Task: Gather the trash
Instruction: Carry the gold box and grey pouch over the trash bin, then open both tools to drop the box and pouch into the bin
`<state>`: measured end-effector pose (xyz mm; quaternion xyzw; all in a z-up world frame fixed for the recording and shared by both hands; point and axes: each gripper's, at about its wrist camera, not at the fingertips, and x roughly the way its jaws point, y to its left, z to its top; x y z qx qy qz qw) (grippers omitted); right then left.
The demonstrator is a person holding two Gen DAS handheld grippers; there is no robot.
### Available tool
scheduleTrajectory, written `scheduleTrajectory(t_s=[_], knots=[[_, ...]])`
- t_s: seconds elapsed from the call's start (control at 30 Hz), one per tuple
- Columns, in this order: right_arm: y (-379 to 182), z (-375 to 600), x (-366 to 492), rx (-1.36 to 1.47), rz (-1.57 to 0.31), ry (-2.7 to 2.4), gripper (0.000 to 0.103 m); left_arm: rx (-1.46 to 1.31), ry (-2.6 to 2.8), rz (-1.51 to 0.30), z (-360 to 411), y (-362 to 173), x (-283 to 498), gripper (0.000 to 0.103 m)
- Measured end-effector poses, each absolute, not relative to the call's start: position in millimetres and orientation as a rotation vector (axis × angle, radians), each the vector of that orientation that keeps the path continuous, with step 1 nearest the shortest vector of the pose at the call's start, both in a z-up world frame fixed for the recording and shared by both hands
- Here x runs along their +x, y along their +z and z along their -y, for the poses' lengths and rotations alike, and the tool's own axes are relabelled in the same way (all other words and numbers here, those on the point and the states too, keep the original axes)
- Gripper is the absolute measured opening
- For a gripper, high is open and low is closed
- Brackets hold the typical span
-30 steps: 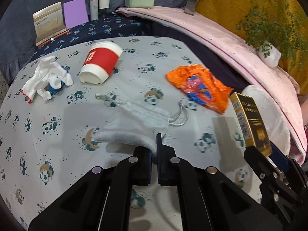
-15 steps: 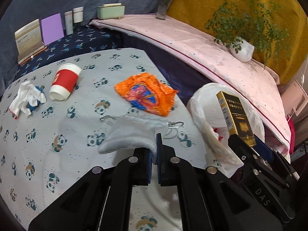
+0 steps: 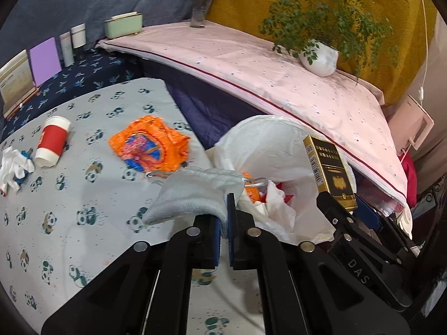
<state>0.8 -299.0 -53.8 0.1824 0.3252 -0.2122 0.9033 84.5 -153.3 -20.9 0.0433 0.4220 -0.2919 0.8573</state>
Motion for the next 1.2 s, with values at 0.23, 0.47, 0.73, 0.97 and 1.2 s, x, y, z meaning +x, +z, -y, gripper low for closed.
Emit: scheduleTrajectory(t_s=[0.23, 0.47, 0.73, 0.97, 1.2], knots=[[-63, 323, -11, 0.409, -0.68, -0.485, 0.055, 0.114, -0.677, -0.903, 183, -24, 79, 0.004], [-70, 337, -16, 0.427, -0.687, -0.504, 0.055, 0.124, -0.722, -0.912, 207, -27, 77, 0.004], [-71, 343, -12, 0.424, -0.689, -0.507, 0.055, 0.114, -0.739, -0.912, 220, -24, 79, 0.009], [-67, 342, -9, 0.416, -0.673, -0.504, 0.056, 0.081, -0.695, -0.896, 213, -19, 83, 0.058], [-60, 336, -4, 0.404, -0.669, -0.493, 0.057, 0.061, -0.662, -0.896, 200, -19, 90, 0.058]])
